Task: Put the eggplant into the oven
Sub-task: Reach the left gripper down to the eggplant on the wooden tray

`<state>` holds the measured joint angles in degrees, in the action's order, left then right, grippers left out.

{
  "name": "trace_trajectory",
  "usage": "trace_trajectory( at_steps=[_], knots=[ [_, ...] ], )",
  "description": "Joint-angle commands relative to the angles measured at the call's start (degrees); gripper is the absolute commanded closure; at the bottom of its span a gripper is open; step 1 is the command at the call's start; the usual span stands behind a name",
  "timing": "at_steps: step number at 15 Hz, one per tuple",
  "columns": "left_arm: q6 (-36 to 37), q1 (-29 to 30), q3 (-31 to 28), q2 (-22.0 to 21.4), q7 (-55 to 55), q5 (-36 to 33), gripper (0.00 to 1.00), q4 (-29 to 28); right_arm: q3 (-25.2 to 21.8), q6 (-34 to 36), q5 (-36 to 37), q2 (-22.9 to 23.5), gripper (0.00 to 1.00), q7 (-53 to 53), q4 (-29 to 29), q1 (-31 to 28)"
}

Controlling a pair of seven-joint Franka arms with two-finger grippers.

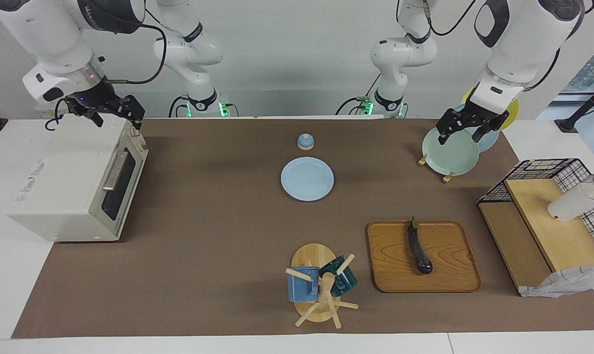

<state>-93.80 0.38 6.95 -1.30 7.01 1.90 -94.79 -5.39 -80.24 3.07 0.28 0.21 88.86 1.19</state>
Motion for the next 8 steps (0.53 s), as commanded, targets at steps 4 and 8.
trace_trajectory(
  at_steps=[4, 8],
  knots=[
    [-1.21, -0.55, -0.09, 19.09, -0.16, 0.39, 0.00, 14.24, -0.24, -1.33, -1.49, -1.43, 0.00, 0.59, 1.84, -0.13],
    [-11.02, -2.48, 0.17, 32.55, -0.60, -1.71, 0.00, 18.58, -0.24, -1.33, -1.49, -1.43, 0.00, 0.59, 1.84, -0.13]
  ],
)
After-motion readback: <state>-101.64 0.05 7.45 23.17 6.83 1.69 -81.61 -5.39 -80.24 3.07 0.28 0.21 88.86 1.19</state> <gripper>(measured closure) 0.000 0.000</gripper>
